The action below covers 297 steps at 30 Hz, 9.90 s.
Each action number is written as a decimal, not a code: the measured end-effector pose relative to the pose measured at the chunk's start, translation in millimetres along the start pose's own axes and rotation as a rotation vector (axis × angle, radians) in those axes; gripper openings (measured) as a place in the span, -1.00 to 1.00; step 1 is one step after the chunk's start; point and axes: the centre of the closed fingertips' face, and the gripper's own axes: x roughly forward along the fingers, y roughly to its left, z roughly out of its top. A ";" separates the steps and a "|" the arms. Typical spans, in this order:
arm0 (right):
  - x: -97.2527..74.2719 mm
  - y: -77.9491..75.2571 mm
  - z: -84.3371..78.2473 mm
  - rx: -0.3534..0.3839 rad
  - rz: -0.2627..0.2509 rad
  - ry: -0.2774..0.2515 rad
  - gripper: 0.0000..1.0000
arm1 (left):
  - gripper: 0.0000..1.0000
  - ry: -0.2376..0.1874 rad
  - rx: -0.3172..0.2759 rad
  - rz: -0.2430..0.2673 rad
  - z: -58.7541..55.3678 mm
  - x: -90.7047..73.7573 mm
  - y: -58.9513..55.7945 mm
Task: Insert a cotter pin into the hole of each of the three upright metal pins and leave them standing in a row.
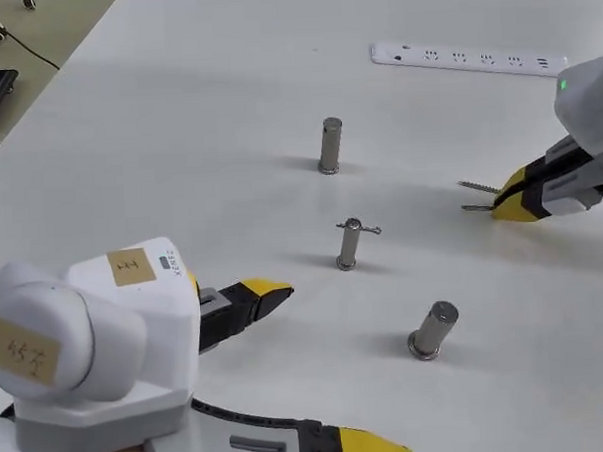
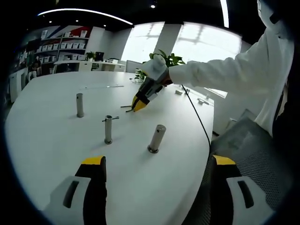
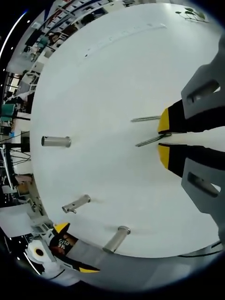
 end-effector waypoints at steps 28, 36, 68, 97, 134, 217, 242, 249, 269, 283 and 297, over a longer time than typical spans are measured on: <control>-17.3 2.3 23.7 -0.307 -0.181 -0.003 -1.00 | 0.83 -0.024 0.039 0.056 18.4 -12.0 19.7; -54.2 24.2 52.8 -0.391 -0.276 -0.093 -1.00 | 0.76 -0.036 0.043 0.077 25.9 -16.6 26.9; -87.2 86.9 102.4 -0.578 -0.568 -0.184 -1.00 | -0.39 -0.143 -0.091 -0.082 116.8 42.7 17.7; -91.8 105.3 109.8 -0.610 -0.580 -0.203 -1.00 | -0.99 -0.097 0.013 -0.112 119.0 63.7 12.2; -88.2 111.7 92.3 -0.437 -0.482 -0.296 -1.00 | -1.00 -0.031 0.048 -0.099 110.4 65.7 1.2; -56.5 161.9 20.1 0.113 0.073 -0.366 -1.00 | -0.60 0.224 0.544 -0.254 32.4 80.1 -11.8; -42.7 158.7 27.4 0.094 0.057 -0.363 -1.00 | -0.79 0.260 0.504 -0.245 24.0 82.4 -7.0; -34.7 159.7 34.9 0.062 0.061 -0.355 -1.00 | -0.79 0.269 0.496 -0.235 24.1 83.0 -7.3; -21.3 157.5 48.4 -0.161 0.102 -0.267 -1.00 | -0.79 0.313 0.564 -0.229 25.7 82.2 -7.5; -27.7 158.8 49.5 -0.141 0.069 -0.288 -0.57 | -0.32 0.251 0.505 -0.252 27.8 64.2 -16.7; -29.9 161.0 60.3 0.012 0.077 -0.378 -0.55 | 0.51 0.112 0.273 -0.080 11.4 29.0 5.9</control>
